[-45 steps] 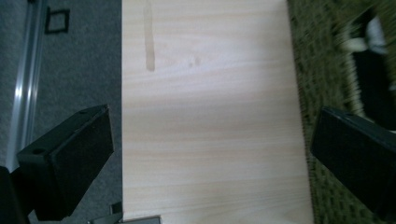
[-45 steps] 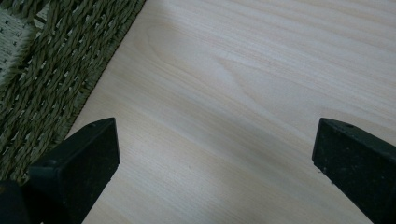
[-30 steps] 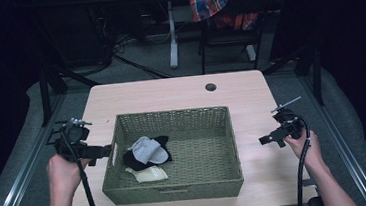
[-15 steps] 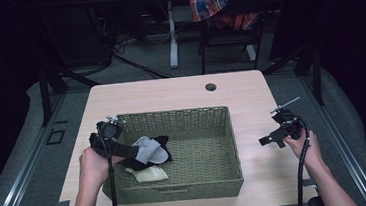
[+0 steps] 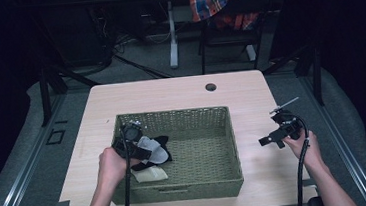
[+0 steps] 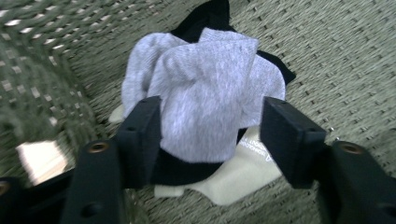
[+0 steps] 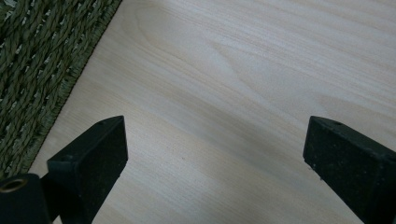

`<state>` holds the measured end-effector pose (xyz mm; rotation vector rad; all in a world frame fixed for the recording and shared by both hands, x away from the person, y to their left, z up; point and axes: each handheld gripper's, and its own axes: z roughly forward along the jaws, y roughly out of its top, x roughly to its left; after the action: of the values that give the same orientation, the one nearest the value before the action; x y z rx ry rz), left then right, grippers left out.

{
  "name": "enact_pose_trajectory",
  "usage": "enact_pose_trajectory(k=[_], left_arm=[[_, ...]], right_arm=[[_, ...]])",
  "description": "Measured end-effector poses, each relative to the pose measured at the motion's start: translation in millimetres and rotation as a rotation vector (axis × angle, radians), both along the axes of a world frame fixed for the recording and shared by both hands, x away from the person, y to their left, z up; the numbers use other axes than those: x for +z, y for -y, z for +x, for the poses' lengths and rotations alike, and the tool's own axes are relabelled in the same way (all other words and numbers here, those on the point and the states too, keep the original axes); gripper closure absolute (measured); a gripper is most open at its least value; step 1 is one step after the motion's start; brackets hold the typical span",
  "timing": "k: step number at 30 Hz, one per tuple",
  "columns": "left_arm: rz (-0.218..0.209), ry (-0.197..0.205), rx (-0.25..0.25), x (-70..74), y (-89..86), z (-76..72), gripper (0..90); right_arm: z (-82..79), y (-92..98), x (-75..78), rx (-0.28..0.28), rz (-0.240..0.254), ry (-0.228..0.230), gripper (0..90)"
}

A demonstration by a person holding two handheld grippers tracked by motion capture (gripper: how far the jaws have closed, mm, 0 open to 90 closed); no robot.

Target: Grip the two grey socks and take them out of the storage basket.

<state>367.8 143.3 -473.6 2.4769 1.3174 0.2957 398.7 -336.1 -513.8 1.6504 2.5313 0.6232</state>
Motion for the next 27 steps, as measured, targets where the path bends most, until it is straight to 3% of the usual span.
enact_pose_trajectory(k=[6,13,18,27], left_arm=[[0.044,-0.031,-0.016,-14.2,7.4,7.6,58.7],[0.086,-0.02,-0.052,-21.1,12.1,3.9,83.9],[0.079,-0.016,-0.067,-14.9,9.8,0.6,85.7],[0.003,0.035,-0.069,11.6,-0.1,-11.2,85.9]], right_arm=[[-0.1,-0.6,-1.5,-0.005,0.009,0.0,6.5],[0.8,-0.2,-1.0,0.009,-0.003,-0.012,7.0],[0.8,0.3,-1.2,0.009,0.001,-0.011,7.1],[0.9,0.9,-1.7,0.006,-0.003,-0.015,7.2]])
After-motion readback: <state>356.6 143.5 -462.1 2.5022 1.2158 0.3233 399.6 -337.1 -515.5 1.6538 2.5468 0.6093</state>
